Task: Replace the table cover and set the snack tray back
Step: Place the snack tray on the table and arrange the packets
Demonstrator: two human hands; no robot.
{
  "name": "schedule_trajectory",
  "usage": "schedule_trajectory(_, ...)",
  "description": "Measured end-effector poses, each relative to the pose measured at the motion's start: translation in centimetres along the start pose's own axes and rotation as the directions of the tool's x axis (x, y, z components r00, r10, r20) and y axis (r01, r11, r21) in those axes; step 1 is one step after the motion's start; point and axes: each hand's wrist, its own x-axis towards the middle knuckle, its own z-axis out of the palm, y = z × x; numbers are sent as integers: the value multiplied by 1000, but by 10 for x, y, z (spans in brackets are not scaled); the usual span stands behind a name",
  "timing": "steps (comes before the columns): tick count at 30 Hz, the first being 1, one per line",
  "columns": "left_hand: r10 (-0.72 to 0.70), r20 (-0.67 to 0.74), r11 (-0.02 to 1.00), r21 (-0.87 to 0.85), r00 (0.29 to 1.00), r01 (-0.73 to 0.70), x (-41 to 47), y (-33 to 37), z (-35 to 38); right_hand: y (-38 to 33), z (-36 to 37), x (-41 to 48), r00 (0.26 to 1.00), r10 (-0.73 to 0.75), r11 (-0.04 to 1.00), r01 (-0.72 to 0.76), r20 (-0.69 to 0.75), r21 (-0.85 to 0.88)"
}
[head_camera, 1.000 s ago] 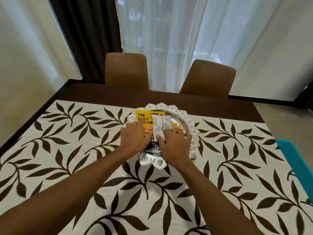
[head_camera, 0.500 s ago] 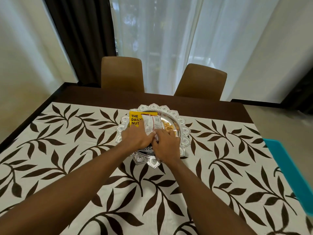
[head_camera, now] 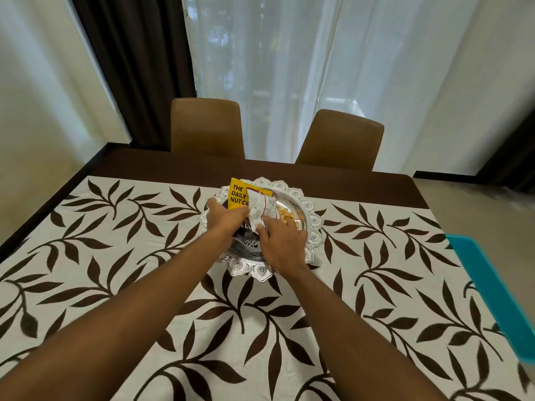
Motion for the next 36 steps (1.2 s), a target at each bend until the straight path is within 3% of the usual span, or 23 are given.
schedule_trajectory(4, -47, 72, 998, -46, 996, 50, 1, 5, 0, -11, 1, -1, 999, -40, 995, 39, 8, 93)
schedule_trajectory(9, -95, 289, 993, 96, 953, 70, 18, 11, -17, -16, 11, -2, 980, -179, 960, 157, 80, 230)
schedule_trajectory(13, -41, 255, 997, 67, 966, 25, 27, 6, -28, -17, 7, 7, 968, -219, 902, 154, 121, 402)
schedule_trajectory(17, 62, 174, 997, 39, 983, -69, 29, 13, -41, -10, -10, 19, 996, -77, 818, 43, 36, 574)
schedule_trajectory(20, 129, 126, 991, 13, 984, -132, 36, 28, -61, 14, -13, 29, 996, 61, 823, -13, -66, 568)
schedule_trajectory(23, 194, 74, 981, -13, 978, -194, 40, 43, -79, 32, -13, 34, 989, 135, 841, -86, -53, 534)
schedule_trajectory(28, 201, 21, 979, -41, 979, -200, 43, 49, -92, 21, -13, 38, 989, -118, 963, 92, 89, 253)
schedule_trajectory(31, 233, 21, 971, -55, 972, -231, 42, 49, -86, 1, -5, 36, 942, -265, 955, 227, 206, 191)
schedule_trajectory(33, 253, 35, 966, -66, 967, -251, 41, 48, -83, -12, -1, 30, 892, -364, 929, 326, 268, 178)
schedule_trajectory(36, 266, 43, 963, -53, 963, -263, 42, 46, -84, -22, 1, 16, 757, -499, 854, 512, 422, 91)
